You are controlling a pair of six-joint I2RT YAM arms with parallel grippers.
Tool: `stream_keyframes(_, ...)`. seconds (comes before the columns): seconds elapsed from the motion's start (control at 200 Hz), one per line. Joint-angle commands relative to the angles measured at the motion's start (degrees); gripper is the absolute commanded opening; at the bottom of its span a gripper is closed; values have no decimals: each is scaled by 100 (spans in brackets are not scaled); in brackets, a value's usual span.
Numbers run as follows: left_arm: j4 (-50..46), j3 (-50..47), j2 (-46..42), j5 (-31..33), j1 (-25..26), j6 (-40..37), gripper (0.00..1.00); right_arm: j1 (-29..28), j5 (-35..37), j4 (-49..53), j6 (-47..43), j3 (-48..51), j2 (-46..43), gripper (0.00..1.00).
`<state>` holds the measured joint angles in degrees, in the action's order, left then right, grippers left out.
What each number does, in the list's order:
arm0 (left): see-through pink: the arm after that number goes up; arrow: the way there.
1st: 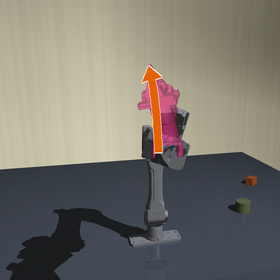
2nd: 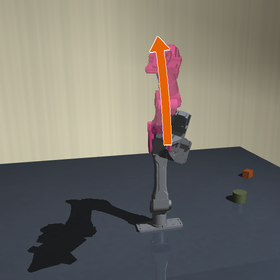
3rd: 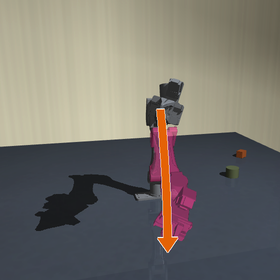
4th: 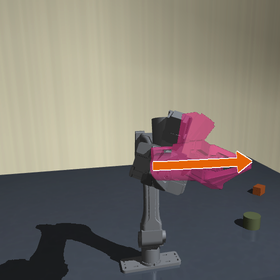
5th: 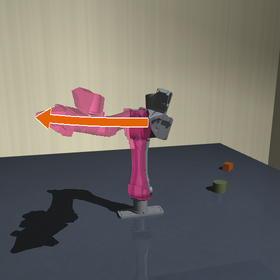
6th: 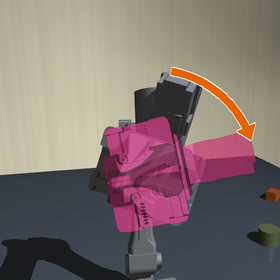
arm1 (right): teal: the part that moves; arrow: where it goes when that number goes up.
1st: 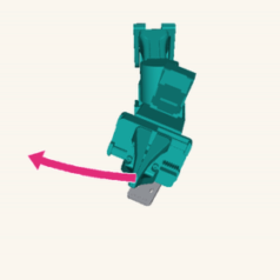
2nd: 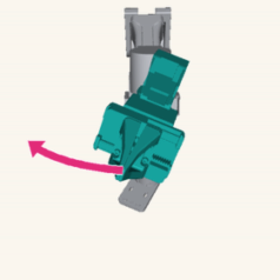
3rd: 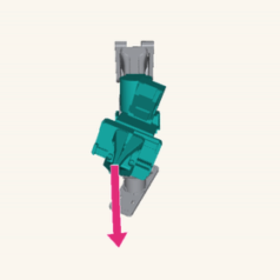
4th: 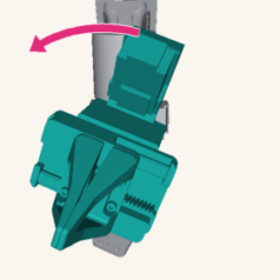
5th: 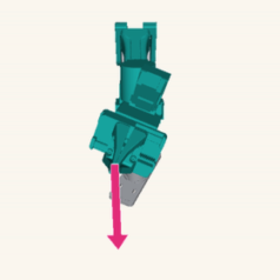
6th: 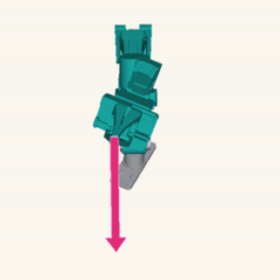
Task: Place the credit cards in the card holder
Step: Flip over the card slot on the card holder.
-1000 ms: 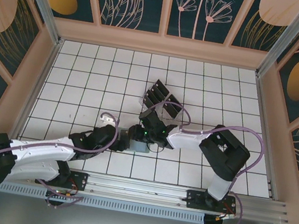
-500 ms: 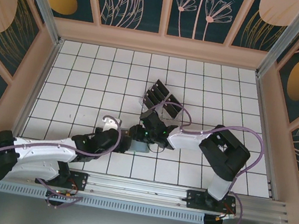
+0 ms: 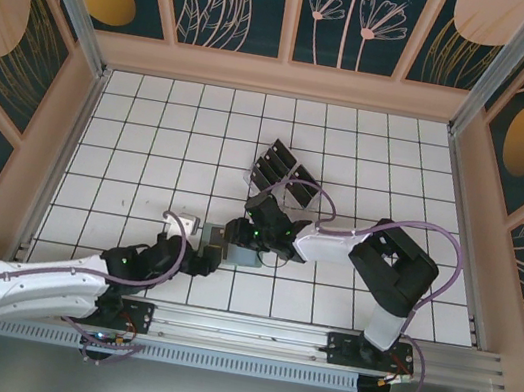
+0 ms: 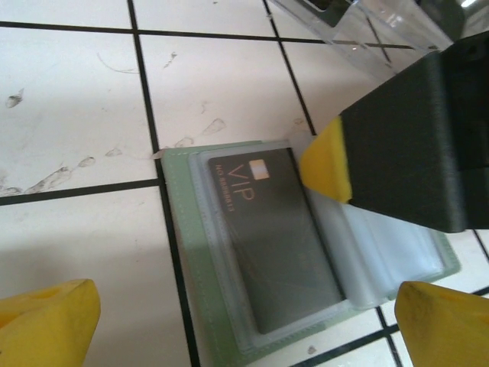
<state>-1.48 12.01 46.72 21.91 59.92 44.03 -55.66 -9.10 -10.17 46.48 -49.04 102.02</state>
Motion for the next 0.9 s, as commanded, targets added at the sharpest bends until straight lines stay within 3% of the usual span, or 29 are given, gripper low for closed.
stream_keyframes(0.0,-84,76,45,-410,11,-59,98,-68,-65,60,88,155,45,40)
stream_keyframes(0.175,169,362,768,-704,18,-318,99,-71,-48,25,138,212,12,41)
stream_keyframes(0.896,323,1049,1994,-107,15,-734,98,-102,-109,-112,205,247,-13,41)
